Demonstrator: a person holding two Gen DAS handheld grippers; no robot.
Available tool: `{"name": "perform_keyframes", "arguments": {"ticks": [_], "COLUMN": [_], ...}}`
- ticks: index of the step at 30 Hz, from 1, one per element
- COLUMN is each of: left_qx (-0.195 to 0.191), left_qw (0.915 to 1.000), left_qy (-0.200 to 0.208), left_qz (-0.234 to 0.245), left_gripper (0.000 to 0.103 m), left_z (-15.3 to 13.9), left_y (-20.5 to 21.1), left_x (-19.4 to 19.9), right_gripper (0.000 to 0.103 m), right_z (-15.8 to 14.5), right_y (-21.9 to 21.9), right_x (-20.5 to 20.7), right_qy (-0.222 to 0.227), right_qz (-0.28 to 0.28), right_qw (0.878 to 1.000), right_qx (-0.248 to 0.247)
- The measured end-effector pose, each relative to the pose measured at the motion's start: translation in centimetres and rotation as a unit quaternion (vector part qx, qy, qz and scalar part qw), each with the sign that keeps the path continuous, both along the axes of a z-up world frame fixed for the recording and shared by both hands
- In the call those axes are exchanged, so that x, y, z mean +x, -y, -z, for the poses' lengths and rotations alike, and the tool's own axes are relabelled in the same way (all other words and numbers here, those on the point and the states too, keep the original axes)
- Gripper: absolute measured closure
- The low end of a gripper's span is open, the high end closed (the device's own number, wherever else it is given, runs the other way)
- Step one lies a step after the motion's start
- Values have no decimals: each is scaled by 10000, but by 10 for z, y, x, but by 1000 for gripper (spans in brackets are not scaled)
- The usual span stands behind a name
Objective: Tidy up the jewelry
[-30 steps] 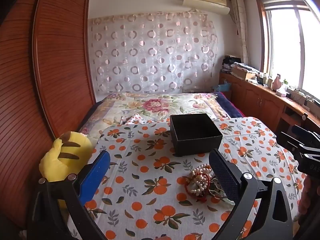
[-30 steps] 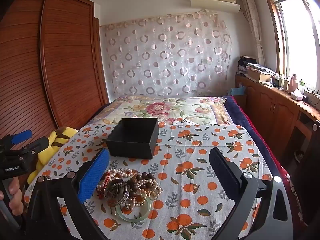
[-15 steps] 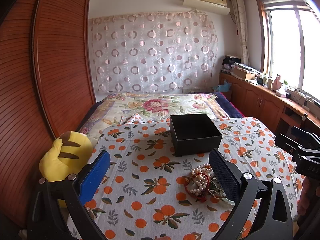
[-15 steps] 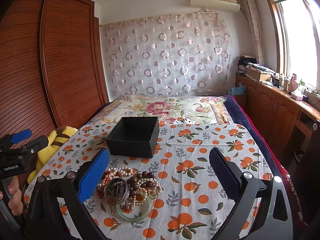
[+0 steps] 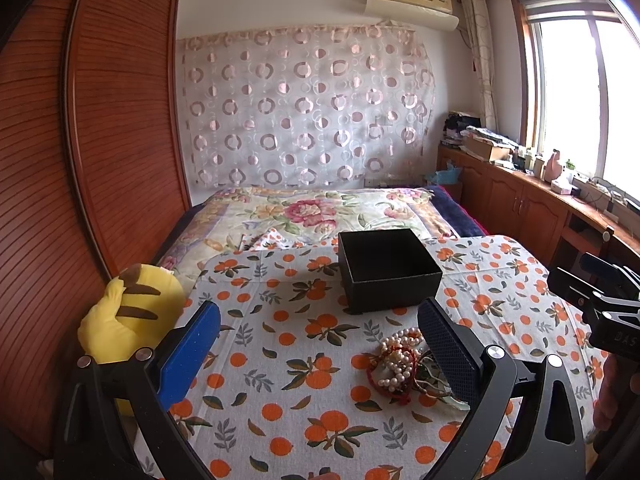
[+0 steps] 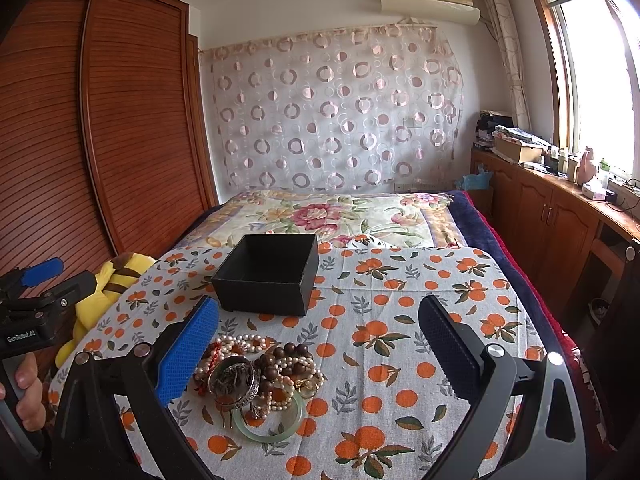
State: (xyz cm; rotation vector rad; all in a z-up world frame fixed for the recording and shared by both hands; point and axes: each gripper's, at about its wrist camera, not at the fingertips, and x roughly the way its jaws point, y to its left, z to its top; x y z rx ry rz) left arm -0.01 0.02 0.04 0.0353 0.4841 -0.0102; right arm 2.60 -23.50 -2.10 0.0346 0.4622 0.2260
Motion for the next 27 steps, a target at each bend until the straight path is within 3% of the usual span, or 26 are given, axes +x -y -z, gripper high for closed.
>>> {"name": "perform_keyframes", "arguments": {"ticks": [27], "left_qx": [-5], "left_qw": [10000], "left_qy": [38], "left_qz": [2], "left_gripper": [8], "left_z": [-4], "left_y": [1], "left_x": [-5], "right_gripper": [2], "right_z": [1], "right_y": [0], "right_x": [-2], "right_qy": [13], "right_qz": [-3], "right_qw": [10000], "right_qx": [-7]}}
